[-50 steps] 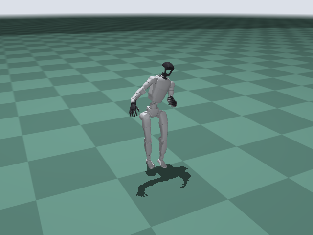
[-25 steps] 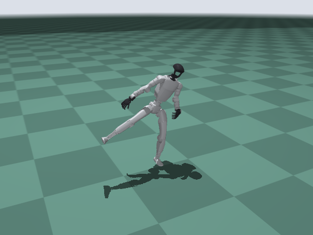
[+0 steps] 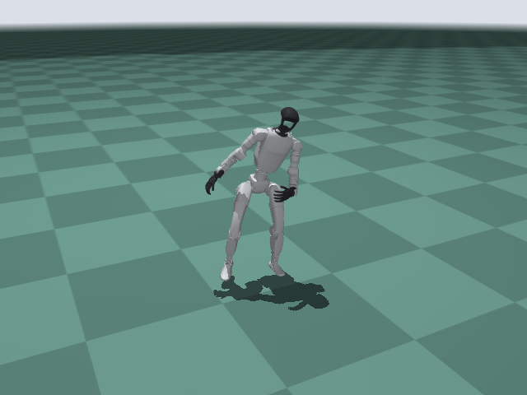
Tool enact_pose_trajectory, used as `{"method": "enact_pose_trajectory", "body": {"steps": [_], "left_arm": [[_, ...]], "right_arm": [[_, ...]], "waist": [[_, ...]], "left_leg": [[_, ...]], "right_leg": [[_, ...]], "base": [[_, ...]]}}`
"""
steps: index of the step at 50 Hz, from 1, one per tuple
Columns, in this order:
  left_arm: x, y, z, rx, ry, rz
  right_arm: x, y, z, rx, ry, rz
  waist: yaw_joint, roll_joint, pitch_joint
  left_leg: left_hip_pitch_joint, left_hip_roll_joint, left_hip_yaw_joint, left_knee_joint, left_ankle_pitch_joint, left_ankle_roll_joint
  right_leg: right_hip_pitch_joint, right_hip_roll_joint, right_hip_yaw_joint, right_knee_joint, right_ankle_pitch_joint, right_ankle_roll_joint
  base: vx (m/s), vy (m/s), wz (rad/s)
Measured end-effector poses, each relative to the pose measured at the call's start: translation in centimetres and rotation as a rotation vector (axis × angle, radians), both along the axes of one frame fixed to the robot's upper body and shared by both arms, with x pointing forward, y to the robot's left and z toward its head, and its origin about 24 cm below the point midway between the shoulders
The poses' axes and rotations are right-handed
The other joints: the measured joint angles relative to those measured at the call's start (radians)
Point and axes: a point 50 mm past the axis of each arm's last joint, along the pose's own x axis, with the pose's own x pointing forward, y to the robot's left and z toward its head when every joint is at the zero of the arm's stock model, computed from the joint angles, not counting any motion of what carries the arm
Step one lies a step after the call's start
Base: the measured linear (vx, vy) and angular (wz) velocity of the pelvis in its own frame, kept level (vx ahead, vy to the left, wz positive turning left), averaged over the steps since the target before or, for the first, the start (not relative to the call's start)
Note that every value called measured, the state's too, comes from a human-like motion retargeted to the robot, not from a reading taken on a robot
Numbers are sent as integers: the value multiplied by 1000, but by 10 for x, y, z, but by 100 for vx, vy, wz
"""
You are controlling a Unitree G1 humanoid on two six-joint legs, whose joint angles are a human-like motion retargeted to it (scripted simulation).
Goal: Kungfu
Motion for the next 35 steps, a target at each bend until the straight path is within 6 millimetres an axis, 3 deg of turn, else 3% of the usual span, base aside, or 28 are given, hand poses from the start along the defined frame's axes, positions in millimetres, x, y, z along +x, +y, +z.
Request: {"method": "enact_pose_trajectory", "body": {"steps": [5,9,13,18,20,22,23,24,27,30,35], "left_arm": [[1,-31,10,-16,-79,-102],[3,-53,24,-18,-175,-177],[7,-75,37,-14,-271,-230],[15,-102,54,25,-391,-282],[16,-113,57,68,-434,-318],[16,-124,58,135,-479,-360],[17,-130,57,169,-498,-376],[19,-134,57,198,-507,-372],[33,-134,54,252,-473,-277],[37,-133,62,170,-454,-236],[51,-121,88,161,-574,-200]], "right_arm": [[53,2,6,28,-114,56],[96,12,13,46,-178,171],[138,27,23,31,-239,303],[196,45,46,-17,-356,413],[214,53,55,-36,-394,447],[234,59,67,-53,-430,478],[245,62,75,-57,-450,491],[256,63,84,-57,-478,510],[285,71,110,-37,-550,612],[302,75,128,-55,-601,713],[320,77,153,-110,-642,839]], "waist": [[-31,27,29],[-47,51,48],[-64,80,68],[-64,102,107],[-68,81,127],[-90,83,128],[-98,101,122],[-101,106,131],[-117,119,139],[-147,219,139],[-139,261,151]], "left_leg": [[69,10,91,-6,-36,-23],[99,35,154,8,-66,-60],[109,74,209,32,-89,-114],[120,123,275,79,-114,-201],[132,99,276,115,-130,-239],[111,75,231,142,-149,-267],[83,72,195,153,-157,-276],[78,55,171,153,-166,-281],[96,19,140,100,-180,-289],[81,50,22,54,-184,-300],[125,52,45,-63,-166,-320]], "right_leg": [[76,-21,64,-314,113,-72],[106,-52,77,-492,137,-117],[100,-69,62,-589,109,-171],[65,-75,-6,-602,-69,-211],[94,-133,-131,-642,11,-128],[-7,-114,56,-610,144,-75],[-98,-84,169,-539,119,-49],[-153,-100,180,-500,113,-47],[-273,-147,139,-385,47,-74],[-364,-72,183,-312,2,-94],[-446,-32,188,-276,-31,-126]], "base": [[-45,-4,-61],[-60,-38,-62],[-62,-33,-60],[-78,-59,-66],[-74,-72,-24],[-73,-73,25],[-81,-50,7],[-83,-28,-27],[-70,-37,-48],[-46,-23,-13],[-34,-12,-38]]}}
